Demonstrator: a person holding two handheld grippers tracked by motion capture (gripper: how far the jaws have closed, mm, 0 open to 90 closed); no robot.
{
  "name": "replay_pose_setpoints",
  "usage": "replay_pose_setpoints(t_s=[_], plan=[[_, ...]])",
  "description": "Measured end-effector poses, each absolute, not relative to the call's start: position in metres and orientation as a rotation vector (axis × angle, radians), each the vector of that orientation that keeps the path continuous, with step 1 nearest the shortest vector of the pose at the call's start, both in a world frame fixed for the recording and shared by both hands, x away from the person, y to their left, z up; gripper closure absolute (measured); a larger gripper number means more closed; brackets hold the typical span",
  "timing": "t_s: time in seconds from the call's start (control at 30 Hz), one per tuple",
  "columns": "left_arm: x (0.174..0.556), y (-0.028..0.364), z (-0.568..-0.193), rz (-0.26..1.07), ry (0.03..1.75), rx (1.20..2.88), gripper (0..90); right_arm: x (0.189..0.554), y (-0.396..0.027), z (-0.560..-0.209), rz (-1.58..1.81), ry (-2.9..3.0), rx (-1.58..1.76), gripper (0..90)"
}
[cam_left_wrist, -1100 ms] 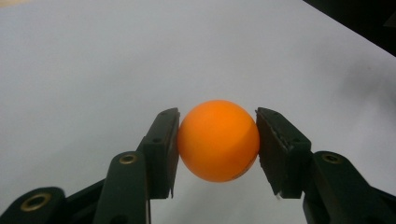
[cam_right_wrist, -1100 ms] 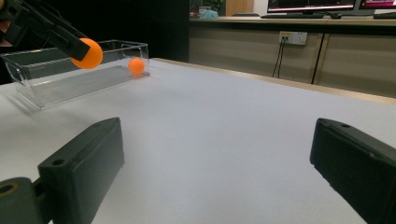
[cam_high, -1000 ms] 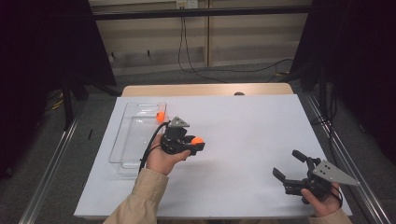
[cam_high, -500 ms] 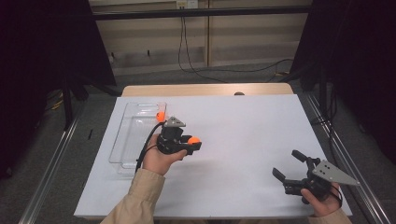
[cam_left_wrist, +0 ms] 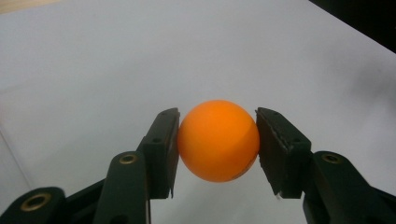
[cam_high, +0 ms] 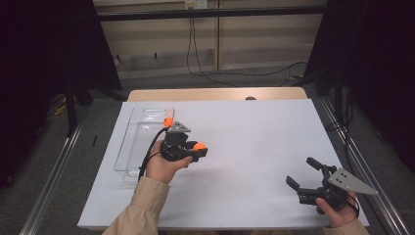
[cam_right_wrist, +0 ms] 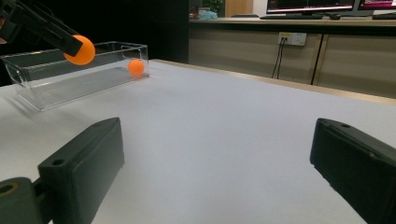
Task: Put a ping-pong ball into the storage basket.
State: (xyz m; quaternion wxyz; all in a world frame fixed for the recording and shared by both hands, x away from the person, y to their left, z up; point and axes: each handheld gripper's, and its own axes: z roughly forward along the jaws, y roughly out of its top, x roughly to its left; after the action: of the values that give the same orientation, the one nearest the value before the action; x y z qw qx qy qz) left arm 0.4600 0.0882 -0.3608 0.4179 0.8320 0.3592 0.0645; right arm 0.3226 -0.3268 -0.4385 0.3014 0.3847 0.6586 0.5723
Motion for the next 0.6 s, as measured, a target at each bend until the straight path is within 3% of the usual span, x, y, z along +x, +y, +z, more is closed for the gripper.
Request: replay_pose_setpoints(t_s=[0.6], plan=[[0.460,0.101,-0.356,0.187,0.922,2.086,51.1,0.323,-0.325,-0.438,1.525,1.749,1.026,2.8]])
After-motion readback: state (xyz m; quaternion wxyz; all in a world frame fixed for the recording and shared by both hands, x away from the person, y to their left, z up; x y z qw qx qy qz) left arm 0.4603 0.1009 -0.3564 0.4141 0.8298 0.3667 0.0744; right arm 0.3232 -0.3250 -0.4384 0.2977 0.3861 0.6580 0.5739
